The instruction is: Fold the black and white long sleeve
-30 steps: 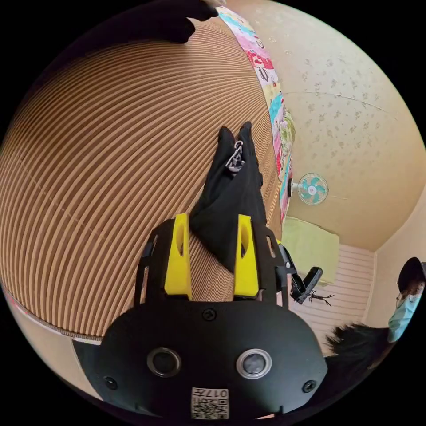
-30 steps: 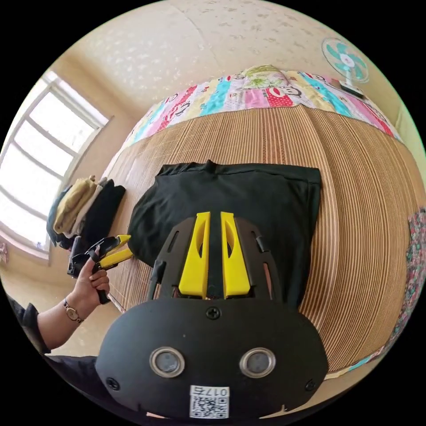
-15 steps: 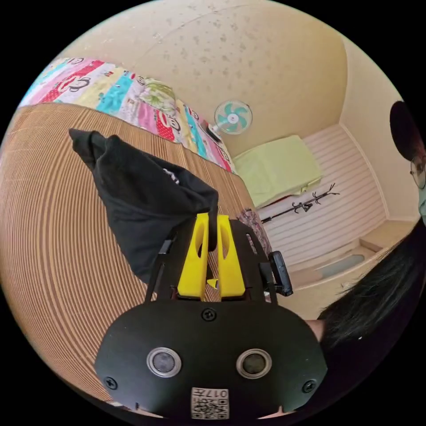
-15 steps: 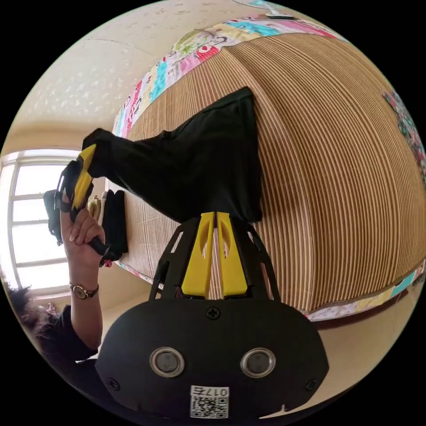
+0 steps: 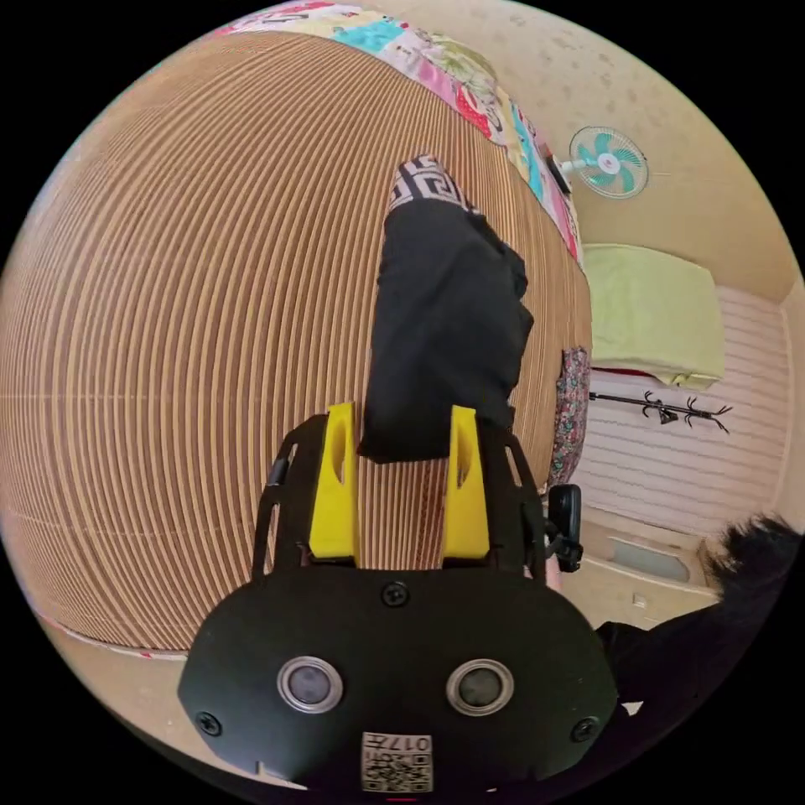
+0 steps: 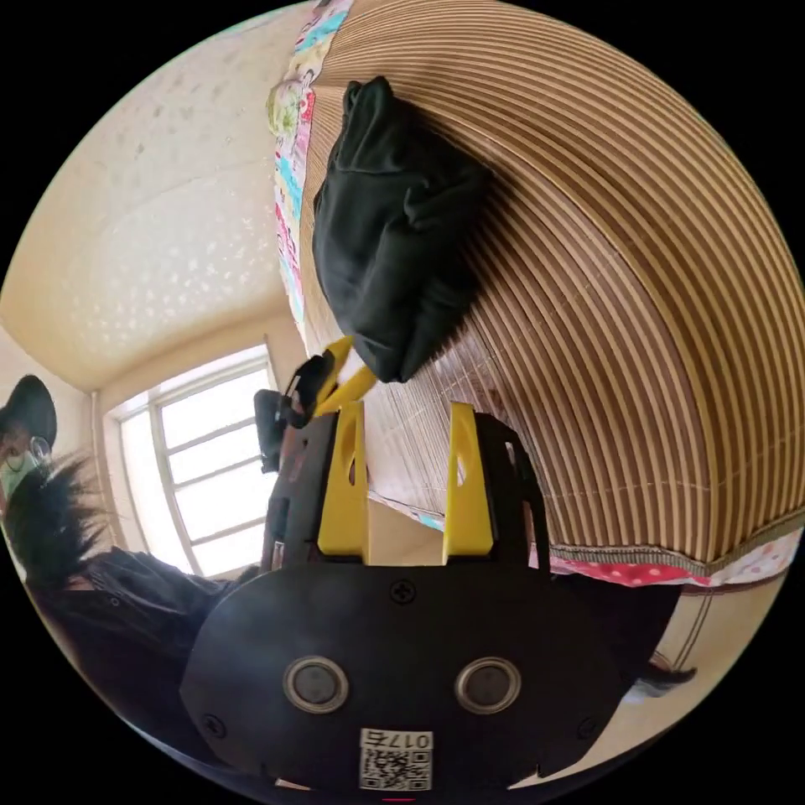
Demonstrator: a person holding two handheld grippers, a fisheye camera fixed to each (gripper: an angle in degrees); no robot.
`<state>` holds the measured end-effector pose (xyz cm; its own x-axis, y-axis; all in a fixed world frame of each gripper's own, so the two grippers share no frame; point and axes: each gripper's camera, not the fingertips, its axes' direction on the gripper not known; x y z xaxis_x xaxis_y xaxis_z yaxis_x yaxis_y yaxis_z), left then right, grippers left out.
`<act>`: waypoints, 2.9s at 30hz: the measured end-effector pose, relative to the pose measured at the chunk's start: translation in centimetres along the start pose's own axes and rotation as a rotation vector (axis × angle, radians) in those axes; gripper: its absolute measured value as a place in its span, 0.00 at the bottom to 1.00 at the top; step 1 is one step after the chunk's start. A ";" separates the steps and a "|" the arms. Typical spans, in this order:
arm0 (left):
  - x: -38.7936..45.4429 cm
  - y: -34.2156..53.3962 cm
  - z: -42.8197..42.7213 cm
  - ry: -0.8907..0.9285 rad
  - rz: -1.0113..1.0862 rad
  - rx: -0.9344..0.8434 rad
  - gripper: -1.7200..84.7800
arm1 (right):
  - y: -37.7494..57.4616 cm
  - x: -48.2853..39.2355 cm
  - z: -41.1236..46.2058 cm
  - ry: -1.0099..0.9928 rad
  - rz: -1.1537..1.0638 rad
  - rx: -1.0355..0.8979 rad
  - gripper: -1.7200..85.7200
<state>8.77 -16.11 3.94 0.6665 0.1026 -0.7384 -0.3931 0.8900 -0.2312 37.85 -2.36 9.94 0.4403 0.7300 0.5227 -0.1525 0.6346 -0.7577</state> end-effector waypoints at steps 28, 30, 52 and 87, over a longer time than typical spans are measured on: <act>18.1 13.5 -4.1 0.019 0.395 0.011 0.13 | -1.6 1.5 -26.8 0.276 -0.107 0.393 0.16; 14.7 14.2 -5.6 -0.109 0.299 0.071 0.14 | 1.3 1.9 -25.1 0.429 -0.087 0.365 0.18; -8.5 14.1 -2.5 -0.783 0.218 0.583 0.29 | 7.1 -8.1 29.6 0.753 -0.483 0.142 0.20; -9.9 16.7 -7.0 -0.769 0.233 0.570 0.28 | 5.1 -1.8 41.8 0.790 -0.150 0.202 0.17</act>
<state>-8.84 -5.40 2.97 0.9210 0.3839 -0.0662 -0.3374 0.8710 0.3571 -0.72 10.22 21.46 0.9490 0.2883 0.1277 -0.1652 0.7994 -0.5777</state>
